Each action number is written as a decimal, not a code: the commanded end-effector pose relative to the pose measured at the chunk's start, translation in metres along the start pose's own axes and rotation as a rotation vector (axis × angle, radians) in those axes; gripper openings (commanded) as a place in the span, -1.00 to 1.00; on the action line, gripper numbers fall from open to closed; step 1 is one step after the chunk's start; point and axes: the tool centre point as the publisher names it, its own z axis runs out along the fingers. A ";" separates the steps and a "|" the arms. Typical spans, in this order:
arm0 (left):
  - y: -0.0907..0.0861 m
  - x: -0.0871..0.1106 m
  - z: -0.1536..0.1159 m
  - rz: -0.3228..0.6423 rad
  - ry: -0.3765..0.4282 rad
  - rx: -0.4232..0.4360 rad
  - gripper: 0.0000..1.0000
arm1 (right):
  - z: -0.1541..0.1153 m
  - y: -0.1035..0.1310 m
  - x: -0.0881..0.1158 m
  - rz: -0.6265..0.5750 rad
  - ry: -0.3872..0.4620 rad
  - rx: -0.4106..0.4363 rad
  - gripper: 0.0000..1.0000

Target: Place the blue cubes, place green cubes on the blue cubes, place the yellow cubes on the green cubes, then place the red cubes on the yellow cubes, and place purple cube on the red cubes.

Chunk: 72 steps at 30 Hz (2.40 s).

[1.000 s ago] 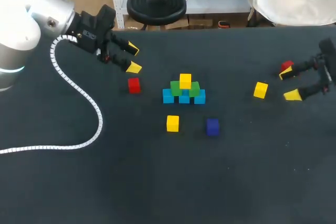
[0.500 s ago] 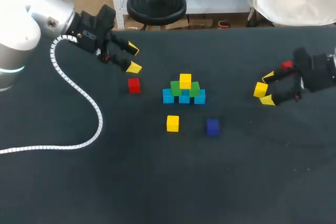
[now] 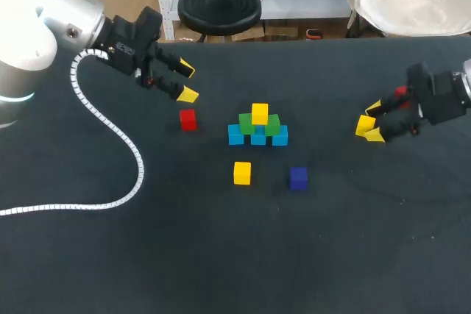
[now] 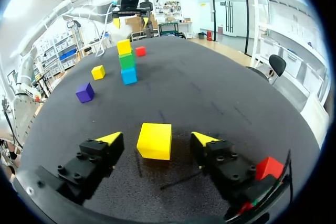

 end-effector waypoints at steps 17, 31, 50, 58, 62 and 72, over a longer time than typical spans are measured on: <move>0.002 0.000 0.000 -0.001 0.003 0.003 1.00 | 0.006 0.031 -0.026 -0.234 0.034 -0.213 -1.00; 0.002 0.000 0.000 -0.001 0.003 0.003 1.00 | 0.057 0.028 -0.046 -0.292 0.119 -0.280 -1.00; 0.002 0.000 0.000 -0.001 0.003 0.003 1.00 | 0.016 0.022 -0.042 -0.144 0.066 -0.109 1.00; 0.002 0.000 0.000 -0.001 0.003 0.003 1.00 | -0.075 0.026 -0.011 -0.053 0.013 0.041 1.00; 0.002 0.000 0.000 -0.001 0.003 0.003 1.00 | -0.091 0.029 -0.006 -0.036 0.008 0.060 1.00; 0.002 0.000 0.000 -0.001 0.003 0.003 1.00 | -0.091 0.029 -0.012 -0.048 0.011 0.065 1.00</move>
